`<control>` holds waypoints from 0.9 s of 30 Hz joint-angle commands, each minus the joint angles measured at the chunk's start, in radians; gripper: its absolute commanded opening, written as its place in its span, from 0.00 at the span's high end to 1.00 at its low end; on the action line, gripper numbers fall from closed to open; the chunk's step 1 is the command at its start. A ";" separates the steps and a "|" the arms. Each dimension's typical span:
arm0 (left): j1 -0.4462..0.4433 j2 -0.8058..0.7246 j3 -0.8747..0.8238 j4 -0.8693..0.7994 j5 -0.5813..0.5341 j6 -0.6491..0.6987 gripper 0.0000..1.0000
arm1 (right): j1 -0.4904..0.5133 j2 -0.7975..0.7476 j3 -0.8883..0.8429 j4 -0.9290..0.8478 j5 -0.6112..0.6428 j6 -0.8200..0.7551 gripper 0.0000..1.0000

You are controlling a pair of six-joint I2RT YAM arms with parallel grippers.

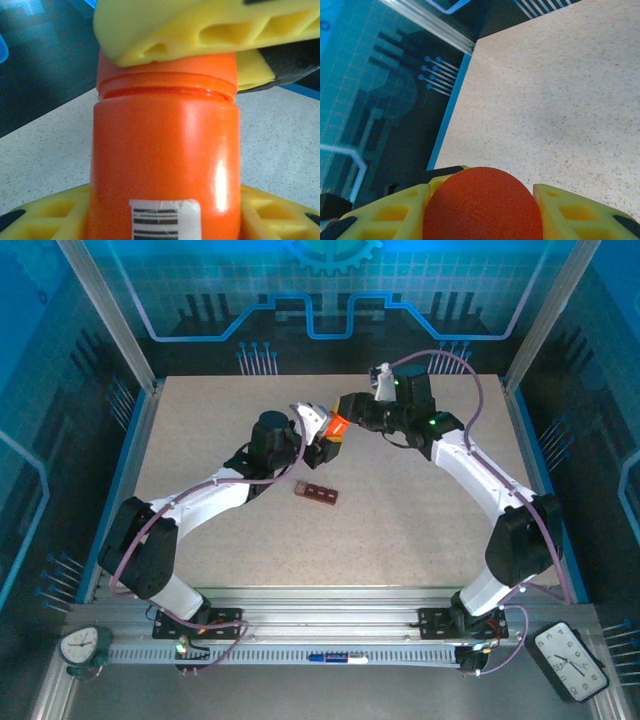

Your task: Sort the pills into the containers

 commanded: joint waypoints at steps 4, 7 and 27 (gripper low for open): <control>0.074 -0.046 -0.011 0.121 0.251 -0.246 0.95 | -0.065 0.007 -0.040 0.166 -0.263 -0.278 0.54; 0.094 -0.049 -0.021 0.163 0.273 -0.289 0.95 | -0.083 0.005 -0.033 0.149 -0.258 -0.287 0.44; 0.003 -0.037 0.001 0.015 0.015 0.062 0.95 | -0.037 -0.054 0.030 -0.093 0.097 0.091 0.21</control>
